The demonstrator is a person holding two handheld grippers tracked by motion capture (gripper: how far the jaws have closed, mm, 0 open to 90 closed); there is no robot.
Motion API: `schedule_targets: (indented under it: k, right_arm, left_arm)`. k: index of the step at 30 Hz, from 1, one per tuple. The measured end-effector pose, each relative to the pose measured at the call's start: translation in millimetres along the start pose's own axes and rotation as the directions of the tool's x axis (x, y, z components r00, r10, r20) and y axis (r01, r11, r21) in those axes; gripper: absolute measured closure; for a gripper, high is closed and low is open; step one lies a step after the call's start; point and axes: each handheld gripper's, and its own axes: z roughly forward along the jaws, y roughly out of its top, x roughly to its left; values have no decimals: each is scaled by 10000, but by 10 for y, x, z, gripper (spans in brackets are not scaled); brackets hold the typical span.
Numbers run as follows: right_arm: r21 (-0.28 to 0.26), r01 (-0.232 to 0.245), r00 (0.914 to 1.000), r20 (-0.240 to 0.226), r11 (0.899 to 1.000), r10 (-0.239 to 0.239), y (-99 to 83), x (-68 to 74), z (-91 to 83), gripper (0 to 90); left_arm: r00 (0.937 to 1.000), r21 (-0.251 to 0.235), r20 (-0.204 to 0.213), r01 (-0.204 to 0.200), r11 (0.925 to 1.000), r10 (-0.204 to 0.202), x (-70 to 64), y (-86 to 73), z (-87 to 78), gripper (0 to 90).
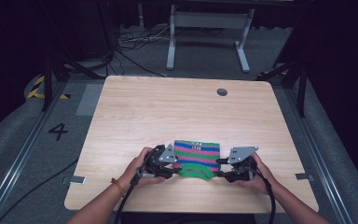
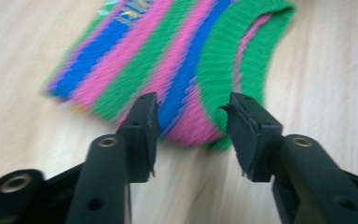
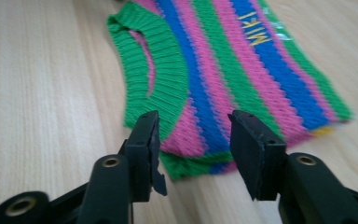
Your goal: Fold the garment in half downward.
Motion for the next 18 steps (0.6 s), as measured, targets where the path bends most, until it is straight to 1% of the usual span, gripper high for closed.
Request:
schedule_targets:
  k: [1, 2, 3, 4, 5, 7, 8, 10, 11, 12, 13, 14, 15, 16, 18]
  right_arm:
    - [-3, 56, 9999, 111, 10000, -56, -2, -9, -33, 496]
    - [-3, 56, 9999, 111, 10000, -56, -2, -9, -33, 496]
    - [-63, 46, 9998, 203, 10000, -45, -7, -19, -77, 472]
    - [49, 133, 9982, 582, 9999, -136, -17, -31, -146, 423]
    - [83, 171, 9974, 697, 9998, -177, -21, -33, -175, 410]
    - [66, 188, 9962, 851, 9998, -193, -36, -41, -255, 390]
    - [6, 135, 9946, 1030, 9999, -135, -50, -43, -310, 372]
    - [-3, 93, 9933, 1152, 10000, -92, -80, -50, -393, 347]
    - [17, 55, 9920, 1265, 10000, -57, -94, -45, -417, 339]
    - [86, 48, 9884, 1518, 10000, -60, -115, -40, -446, 323]
    - [159, 20, 9849, 1729, 9999, -48, -141, -34, -475, 315]
    - [159, 20, 9849, 1729, 9999, -48, -141, -34, -475, 315]
    - [181, -11, 9827, 1854, 9998, -23, -180, -29, -512, 315]
    - [98, -124, 9814, 1916, 9999, 103, -227, -21, -545, 313]
    - [108, -206, 9794, 2013, 9997, 180, -308, -12, -594, 300]
  left_arm:
    - [10000, 0, 0, 0, 10000, 0, 0, 0, 0, 507]
    - [10000, 96, -64, 10, 10000, -9, 17, -15, -66, 507]
    - [9998, 188, -177, 16, 9998, -12, 26, -29, -113, 480]
    - [9995, 325, -309, 58, 9995, -47, 31, -43, -165, 430]
    - [9989, 427, -460, 119, 9990, -99, 27, -76, -250, 407]
    - [9983, 454, -577, 156, 9988, -130, 25, -126, -346, 355]
    - [9973, 564, -732, 137, 9983, -95, 21, -154, -382, 334]
    - [9951, 772, -989, 76, 9970, 0, 16, -211, -432, 285]
    - [9940, 859, -1092, 144, 9962, -49, 18, -250, -458, 271]
    - [9937, 830, -1110, 247, 9962, -154, 29, -291, -479, 264]
    - [9935, 794, -1052, 523, 9955, -438, 50, -351, -506, 257]
    - [9935, 794, -1052, 523, 9955, -438, 50, -351, -506, 237]
    - [9912, 804, -1133, 779, 9937, -685, 71, -419, -530, 237]
    - [9890, 780, -1212, 941, 9925, -843, 86, -479, -549, 232]
    - [9848, 729, -1376, 1165, 9905, -1057, 102, -591, -600, 233]
